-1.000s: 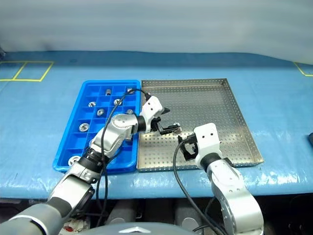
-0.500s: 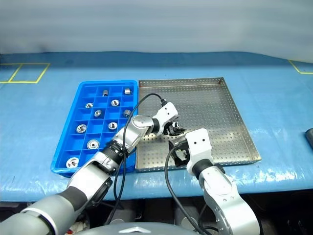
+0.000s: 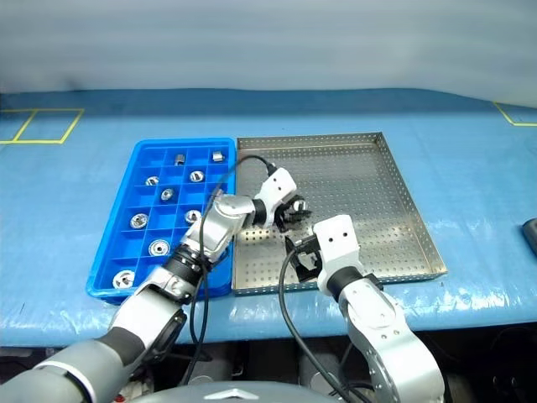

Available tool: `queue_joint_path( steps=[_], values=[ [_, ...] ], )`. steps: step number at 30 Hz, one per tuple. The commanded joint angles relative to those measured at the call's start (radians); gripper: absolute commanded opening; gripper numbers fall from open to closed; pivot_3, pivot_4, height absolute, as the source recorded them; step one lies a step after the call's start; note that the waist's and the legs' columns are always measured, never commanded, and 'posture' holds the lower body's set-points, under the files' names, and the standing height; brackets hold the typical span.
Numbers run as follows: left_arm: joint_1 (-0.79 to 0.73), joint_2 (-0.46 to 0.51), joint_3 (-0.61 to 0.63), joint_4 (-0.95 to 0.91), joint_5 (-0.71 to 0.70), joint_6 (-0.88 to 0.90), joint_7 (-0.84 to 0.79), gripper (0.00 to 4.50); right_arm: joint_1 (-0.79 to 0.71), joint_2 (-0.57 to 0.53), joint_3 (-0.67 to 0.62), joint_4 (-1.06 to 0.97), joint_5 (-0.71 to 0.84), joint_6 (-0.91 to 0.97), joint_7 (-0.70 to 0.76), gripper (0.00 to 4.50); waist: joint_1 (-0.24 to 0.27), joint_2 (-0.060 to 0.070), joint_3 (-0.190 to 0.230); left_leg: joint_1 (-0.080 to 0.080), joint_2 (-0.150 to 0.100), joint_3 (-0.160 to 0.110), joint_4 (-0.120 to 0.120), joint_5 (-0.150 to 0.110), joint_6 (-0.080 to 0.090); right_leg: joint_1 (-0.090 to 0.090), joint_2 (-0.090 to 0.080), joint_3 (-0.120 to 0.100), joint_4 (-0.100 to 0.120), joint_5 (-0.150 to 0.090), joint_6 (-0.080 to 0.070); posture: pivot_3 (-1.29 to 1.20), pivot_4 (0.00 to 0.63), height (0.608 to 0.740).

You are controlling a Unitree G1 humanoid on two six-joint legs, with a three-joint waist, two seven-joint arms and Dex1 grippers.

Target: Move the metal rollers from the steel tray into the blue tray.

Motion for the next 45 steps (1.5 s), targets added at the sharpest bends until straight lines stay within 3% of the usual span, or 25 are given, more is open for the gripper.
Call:
queue_joint_path(
  steps=[1,10,22,32,43,45],
  values=[
    [0.050,0.055,0.057,-0.216,-0.069,0.040,-0.035,1.75,-0.043,-0.030,0.009,-0.001,0.025,0.000,0.040,4.50,0.002,0.000,0.000,0.000,0.000,0.000,0.000,0.000,0.000,0.000,0.000,0.000,0.000,0.000,0.000,0.05,0.150,0.740],
    [0.285,0.267,0.157,-0.598,-0.177,0.107,-0.075,1.75,-0.164,-0.123,0.048,0.081,0.078,-0.029,0.161,4.50,0.033,0.000,0.000,0.001,0.000,0.000,0.000,0.000,0.000,0.001,-0.001,0.000,0.001,0.000,0.000,0.16,0.150,0.740],
    [0.612,0.406,0.274,-0.925,-0.228,0.257,0.047,1.75,-0.241,-0.142,0.120,0.197,0.106,-0.093,0.243,4.50,0.092,-0.001,0.000,0.001,0.002,0.000,0.000,0.000,0.000,0.001,-0.001,-0.001,0.000,0.000,0.000,0.26,0.150,0.740],
    [0.755,0.468,0.308,-0.981,-0.271,0.320,0.074,1.75,-0.244,-0.135,0.147,0.222,0.115,-0.121,0.266,4.50,0.118,0.000,0.000,0.001,0.005,0.000,0.000,0.000,0.000,0.000,-0.002,-0.002,-0.001,0.000,-0.001,0.27,0.150,0.740],
    [0.797,0.522,0.279,-0.962,-0.267,0.348,0.094,1.75,-0.238,-0.136,0.157,0.218,0.115,-0.124,0.272,4.50,0.122,0.000,0.000,0.001,0.007,0.001,-0.002,0.000,0.000,-0.001,-0.002,-0.003,-0.001,-0.001,-0.002,0.28,0.150,0.740],
    [0.795,0.524,0.281,-0.963,-0.281,0.352,0.091,2.46,-0.237,-0.136,0.157,0.216,0.114,-0.124,0.269,4.50,0.122,0.000,0.000,0.001,0.007,0.001,-0.002,0.000,0.000,-0.001,-0.002,-0.003,-0.001,-0.001,-0.002,0.28,0.150,0.740]
  ],
)
